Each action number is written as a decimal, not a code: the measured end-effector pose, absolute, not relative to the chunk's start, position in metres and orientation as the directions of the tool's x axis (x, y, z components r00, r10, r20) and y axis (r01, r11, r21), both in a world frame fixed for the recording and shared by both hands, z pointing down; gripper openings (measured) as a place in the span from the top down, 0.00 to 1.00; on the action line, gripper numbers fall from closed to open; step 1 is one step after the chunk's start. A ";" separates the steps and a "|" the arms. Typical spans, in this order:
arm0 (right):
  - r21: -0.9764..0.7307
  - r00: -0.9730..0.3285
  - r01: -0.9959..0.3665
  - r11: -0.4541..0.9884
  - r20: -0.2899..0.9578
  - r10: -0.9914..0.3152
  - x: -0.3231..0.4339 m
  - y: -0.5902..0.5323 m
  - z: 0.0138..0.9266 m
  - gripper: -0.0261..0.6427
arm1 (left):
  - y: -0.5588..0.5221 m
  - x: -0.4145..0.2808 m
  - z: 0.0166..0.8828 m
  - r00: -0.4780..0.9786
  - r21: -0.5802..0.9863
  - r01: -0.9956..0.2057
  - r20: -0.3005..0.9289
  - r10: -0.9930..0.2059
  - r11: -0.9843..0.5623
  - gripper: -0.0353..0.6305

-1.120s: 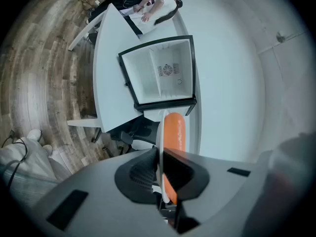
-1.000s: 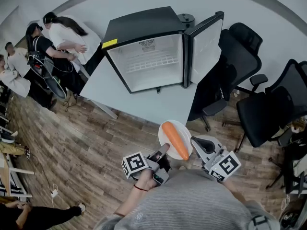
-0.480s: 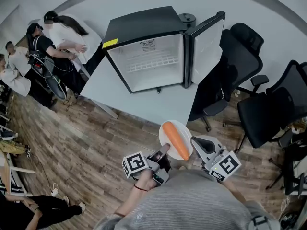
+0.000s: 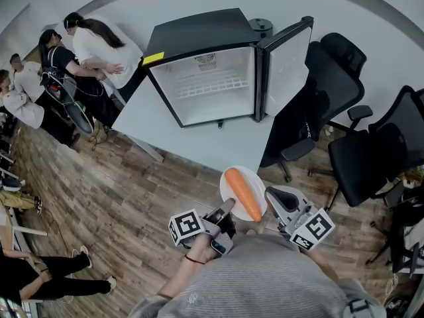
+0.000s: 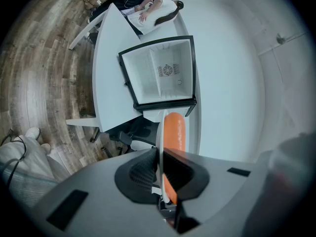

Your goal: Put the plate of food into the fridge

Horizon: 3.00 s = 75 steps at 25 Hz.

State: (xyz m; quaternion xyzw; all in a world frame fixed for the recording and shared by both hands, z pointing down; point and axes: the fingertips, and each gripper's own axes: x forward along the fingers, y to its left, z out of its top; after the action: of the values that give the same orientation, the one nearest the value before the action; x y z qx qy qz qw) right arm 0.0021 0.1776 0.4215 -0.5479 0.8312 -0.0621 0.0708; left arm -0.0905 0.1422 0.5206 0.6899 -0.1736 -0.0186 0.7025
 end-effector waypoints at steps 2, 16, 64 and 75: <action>-0.174 -0.391 -0.903 0.392 -0.046 -0.919 0.003 0.178 0.422 0.94 | 0.142 -0.090 0.521 0.937 0.975 -0.214 0.220 -0.270 0.051 0.90; -0.187 -0.382 -0.906 0.381 -0.033 -0.924 0.027 0.179 0.431 0.94 | 0.115 -0.083 0.520 0.916 0.975 -0.213 0.220 -0.336 0.059 0.90; -0.100 -0.658 -0.750 0.653 0.014 -0.753 0.087 -0.113 0.421 0.94 | -0.212 -0.031 0.529 0.742 0.976 -0.191 0.211 -0.636 0.102 0.90; -0.098 -0.696 -0.717 0.691 0.039 -0.717 0.086 -0.131 0.428 0.94 | -0.289 -0.025 0.553 0.638 0.967 -0.185 0.255 -0.727 0.176 0.89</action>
State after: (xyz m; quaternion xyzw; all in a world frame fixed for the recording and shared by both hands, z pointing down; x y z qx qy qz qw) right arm 0.0857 -0.1311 0.4277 -0.3898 0.9194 -0.0527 0.0011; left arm -0.0246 -0.2894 0.5533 0.6093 -0.3742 -0.2021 0.6692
